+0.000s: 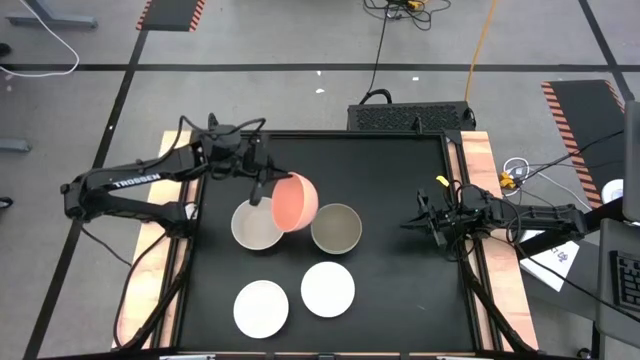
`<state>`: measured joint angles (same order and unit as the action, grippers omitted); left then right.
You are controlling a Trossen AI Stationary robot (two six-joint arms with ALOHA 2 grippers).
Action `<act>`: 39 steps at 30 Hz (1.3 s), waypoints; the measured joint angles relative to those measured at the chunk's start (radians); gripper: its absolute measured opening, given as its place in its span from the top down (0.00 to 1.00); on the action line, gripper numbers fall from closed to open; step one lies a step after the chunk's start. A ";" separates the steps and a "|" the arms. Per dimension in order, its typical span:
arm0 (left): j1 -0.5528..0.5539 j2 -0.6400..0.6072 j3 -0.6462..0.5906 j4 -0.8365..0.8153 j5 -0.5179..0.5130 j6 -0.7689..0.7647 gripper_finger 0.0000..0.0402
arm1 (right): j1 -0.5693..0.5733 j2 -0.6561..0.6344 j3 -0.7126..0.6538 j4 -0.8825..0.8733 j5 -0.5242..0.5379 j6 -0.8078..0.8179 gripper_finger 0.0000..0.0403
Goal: Nest bowls inside each other
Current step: Stack the orange bowl on top of the brown bowl
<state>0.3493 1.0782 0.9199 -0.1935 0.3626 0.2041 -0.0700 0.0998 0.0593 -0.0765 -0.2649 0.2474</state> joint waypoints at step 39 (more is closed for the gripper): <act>-0.068 0.282 0.289 0.060 0.084 -0.044 0.99 | 0.000 0.014 -0.019 0.061 -0.001 0.002 1.00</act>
<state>0.2811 1.3604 1.2087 -0.1333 0.4469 0.1598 -0.0700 0.1135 0.0402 -0.0153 -0.2655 0.2499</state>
